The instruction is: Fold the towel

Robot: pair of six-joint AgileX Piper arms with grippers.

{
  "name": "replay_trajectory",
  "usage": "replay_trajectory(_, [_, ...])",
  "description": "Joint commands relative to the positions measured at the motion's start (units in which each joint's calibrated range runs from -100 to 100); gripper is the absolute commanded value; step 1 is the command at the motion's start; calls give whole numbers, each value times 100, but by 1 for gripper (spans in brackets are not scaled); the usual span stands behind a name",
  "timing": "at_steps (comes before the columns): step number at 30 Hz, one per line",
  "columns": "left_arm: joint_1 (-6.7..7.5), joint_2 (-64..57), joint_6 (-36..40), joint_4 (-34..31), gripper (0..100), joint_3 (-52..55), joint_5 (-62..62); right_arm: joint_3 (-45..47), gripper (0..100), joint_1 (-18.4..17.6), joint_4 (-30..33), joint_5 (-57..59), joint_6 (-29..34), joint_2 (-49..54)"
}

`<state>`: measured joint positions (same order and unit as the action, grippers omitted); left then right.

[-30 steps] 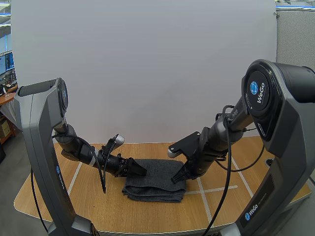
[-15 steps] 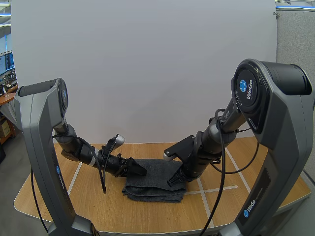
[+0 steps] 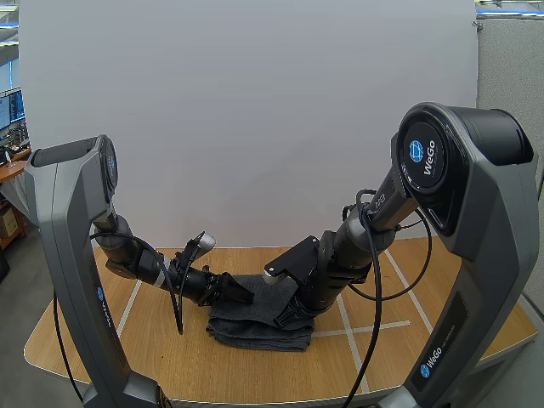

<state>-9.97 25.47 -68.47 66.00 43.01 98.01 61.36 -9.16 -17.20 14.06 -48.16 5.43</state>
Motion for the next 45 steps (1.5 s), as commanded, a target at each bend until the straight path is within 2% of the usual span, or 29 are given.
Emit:
replay_trajectory(1, [167, 104, -4, -156, 99, 17, -249, -7, 0, -21, -10, 104, -65, -13])
replay_trajectory(5, [294, 134, -17, -182, 99, 17, -521, -7, 0, -21, -10, 104, -65, -13])
replay_trajectory(10, [303, 134, -17, -196, 97, 17, -529, -7, 0, -21, -10, 104, -65, -13])
replay_trajectory(12, [303, 134, -17, -196, 84, 17, -488, -7, 0, -21, -10, 104, -65, -13])
replay_trajectory(14, [303, 134, -17, -214, 63, 17, -393, -7, 0, -21, -10, 104, -65, -13])
replay_trajectory(15, [303, 134, -17, -224, 43, 17, -327, -7, 0, -21, -10, 104, -65, -13])
replay_trajectory(18, [303, 118, -17, -310, 0, 17, -289, -7, 0, -21, -10, 106, -65, 61])
replay_trajectory(23, [285, 18, 2, -520, 0, 17, -212, -7, 0, -21, -10, 344, -65, 511])
replay_trajectory(27, [130, -365, 78, -545, 0, -61, 199, -7, 0, 48, 4, 1412, -65, 1394])
replay_trajectory(30, [-44, -739, 418, -736, 0, -320, 199, -7, 0, 148, 114, 2422, 11, 2265])
replay_trajectory(34, [-321, -1094, 664, -1019, 0, -702, 199, -7, 0, 178, 650, 3943, 358, 3603])
replay_trajectory(40, [-672, -1360, 993, -1698, 0, -1386, 199, -11, 0, 178, 1211, 5953, 491, 5445])
replay_trajectory(45, [-1033, -1360, 1084, -2197, 0, -2048, 199, -160, 0, 178, 1287, 8109, 624, 6361])
